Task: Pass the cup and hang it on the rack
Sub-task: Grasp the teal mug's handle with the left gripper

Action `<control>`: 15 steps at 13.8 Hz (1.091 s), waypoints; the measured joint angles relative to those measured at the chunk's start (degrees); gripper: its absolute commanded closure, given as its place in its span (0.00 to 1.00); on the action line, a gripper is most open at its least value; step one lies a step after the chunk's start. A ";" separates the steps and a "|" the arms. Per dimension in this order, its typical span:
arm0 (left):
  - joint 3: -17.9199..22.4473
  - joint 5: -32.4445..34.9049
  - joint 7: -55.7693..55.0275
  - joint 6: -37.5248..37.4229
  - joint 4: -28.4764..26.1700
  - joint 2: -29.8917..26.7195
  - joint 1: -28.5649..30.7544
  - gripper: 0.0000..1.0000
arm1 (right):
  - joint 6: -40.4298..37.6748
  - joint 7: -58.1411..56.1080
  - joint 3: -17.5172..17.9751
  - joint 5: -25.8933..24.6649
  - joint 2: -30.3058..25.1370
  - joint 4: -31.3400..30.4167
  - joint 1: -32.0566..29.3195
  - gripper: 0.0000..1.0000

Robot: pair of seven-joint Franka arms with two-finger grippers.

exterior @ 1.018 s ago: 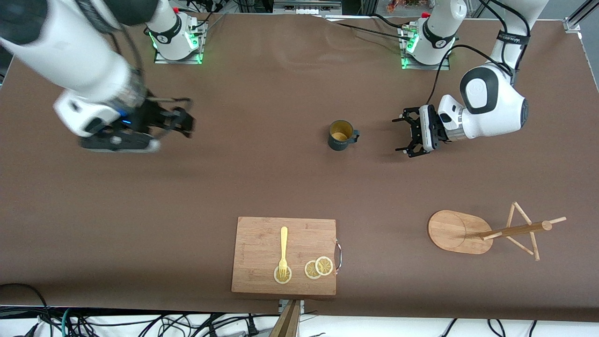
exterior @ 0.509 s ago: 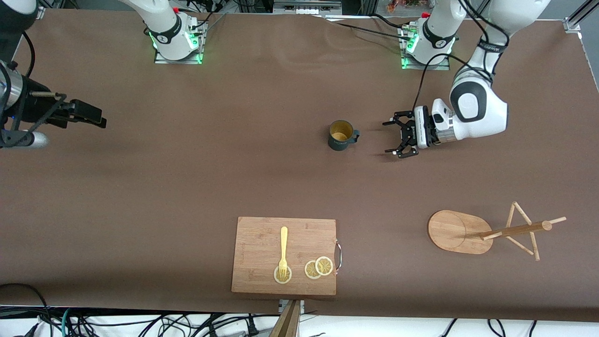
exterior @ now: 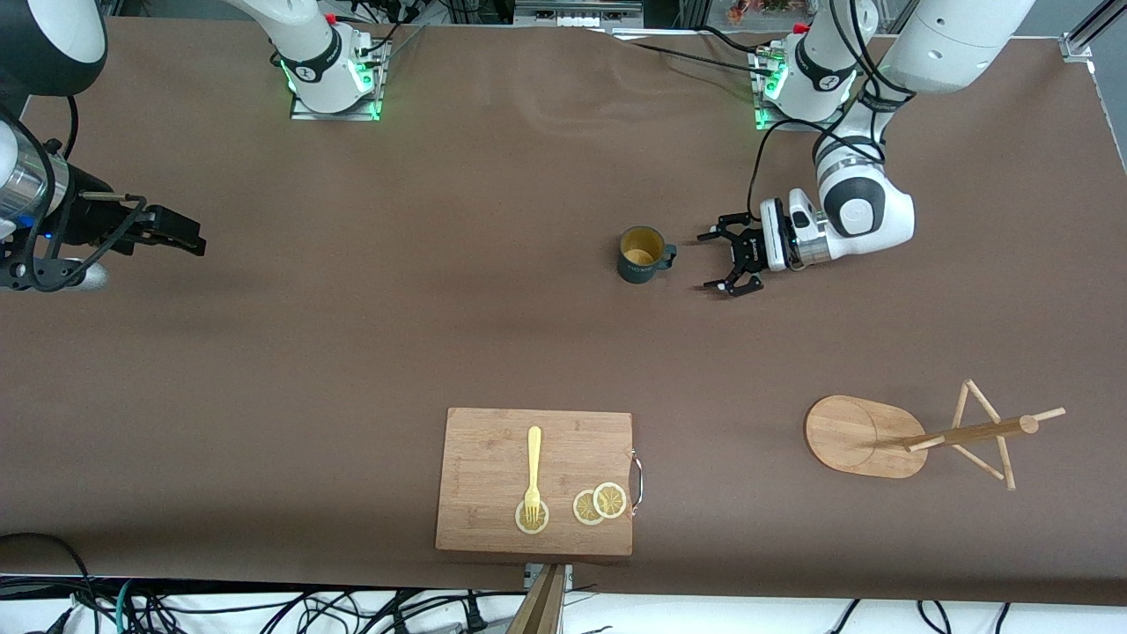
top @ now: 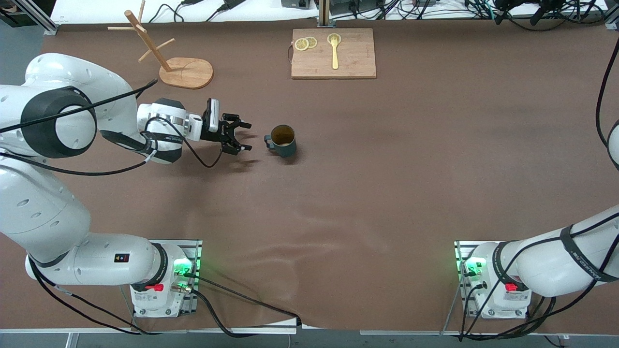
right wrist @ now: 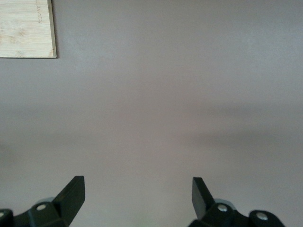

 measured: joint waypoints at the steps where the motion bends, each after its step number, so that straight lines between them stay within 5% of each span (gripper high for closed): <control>1: -0.59 -1.93 1.20 0.01 -0.16 0.32 -0.47 0.00 | -0.01 0.00 -0.03 0.00 0.00 0.00 -0.02 0.00; 11: -1.86 -10.92 5.99 0.27 -0.33 3.46 -3.39 0.00 | 0.00 -2.61 0.26 -1.41 0.32 -0.21 -1.60 0.00; 15: -1.87 -11.92 6.00 0.43 -0.33 4.02 -4.42 0.00 | 0.03 -3.75 12.14 -1.46 0.41 -0.25 -13.92 0.00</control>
